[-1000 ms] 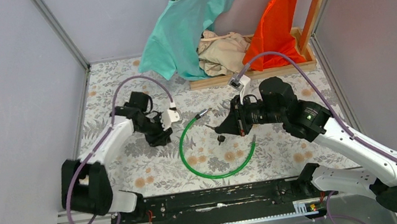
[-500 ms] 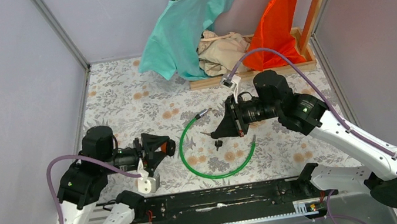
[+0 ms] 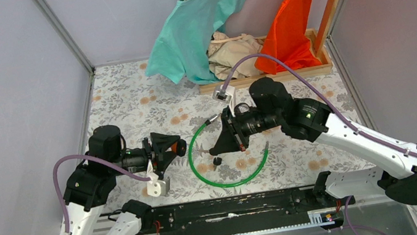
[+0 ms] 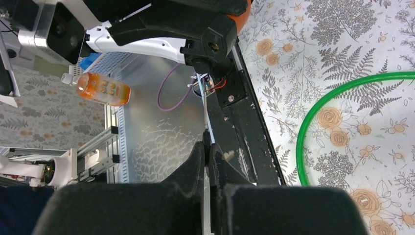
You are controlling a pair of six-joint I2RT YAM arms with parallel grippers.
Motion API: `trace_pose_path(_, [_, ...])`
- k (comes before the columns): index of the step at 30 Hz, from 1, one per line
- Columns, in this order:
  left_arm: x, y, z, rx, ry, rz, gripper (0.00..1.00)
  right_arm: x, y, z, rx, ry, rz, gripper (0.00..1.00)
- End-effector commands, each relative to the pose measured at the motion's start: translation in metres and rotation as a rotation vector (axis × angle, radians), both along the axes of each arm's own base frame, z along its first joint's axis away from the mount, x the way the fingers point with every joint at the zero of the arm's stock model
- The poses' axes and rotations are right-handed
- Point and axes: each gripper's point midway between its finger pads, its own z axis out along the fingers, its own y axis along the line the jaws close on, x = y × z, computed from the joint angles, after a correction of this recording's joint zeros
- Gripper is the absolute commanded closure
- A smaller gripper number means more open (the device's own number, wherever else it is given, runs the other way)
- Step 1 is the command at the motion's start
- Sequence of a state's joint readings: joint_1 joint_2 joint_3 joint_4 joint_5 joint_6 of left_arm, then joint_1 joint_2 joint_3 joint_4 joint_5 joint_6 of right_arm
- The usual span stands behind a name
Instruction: Unlock with the key
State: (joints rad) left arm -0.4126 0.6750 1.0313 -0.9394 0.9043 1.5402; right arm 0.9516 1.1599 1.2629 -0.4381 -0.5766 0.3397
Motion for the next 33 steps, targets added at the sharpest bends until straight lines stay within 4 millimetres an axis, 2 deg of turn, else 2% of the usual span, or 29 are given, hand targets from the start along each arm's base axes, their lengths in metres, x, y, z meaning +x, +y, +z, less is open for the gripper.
trace_pose_path(1, [0.012,-0.004,0.018,-0.019,-0.171,-0.022,1.0,0.014,0.011,0.021,0.018,-0.084,-0.056,1.0])
trace_pose_path(6, [0.028,-0.003,0.021,-0.004,-0.298,0.007,1.0,0.028,0.024,0.017,-0.048,-0.143,-0.116,1.0])
trace_pose_path(12, [0.047,0.0,0.025,0.01,-0.391,0.062,1.0,0.052,0.031,0.013,-0.101,-0.2,-0.233,1.0])
trace_pose_path(22, [0.051,0.001,0.026,0.01,-0.42,0.078,1.0,0.055,0.048,0.012,-0.093,-0.205,-0.221,1.0])
trace_pose_path(27, [0.048,0.001,0.025,0.005,-0.421,0.073,1.0,0.058,0.049,0.014,-0.083,-0.217,-0.242,1.0])
trace_pose_path(33, [0.049,0.002,0.024,0.011,-0.425,0.076,1.0,0.053,0.049,0.015,-0.069,-0.214,-0.22,1.0])
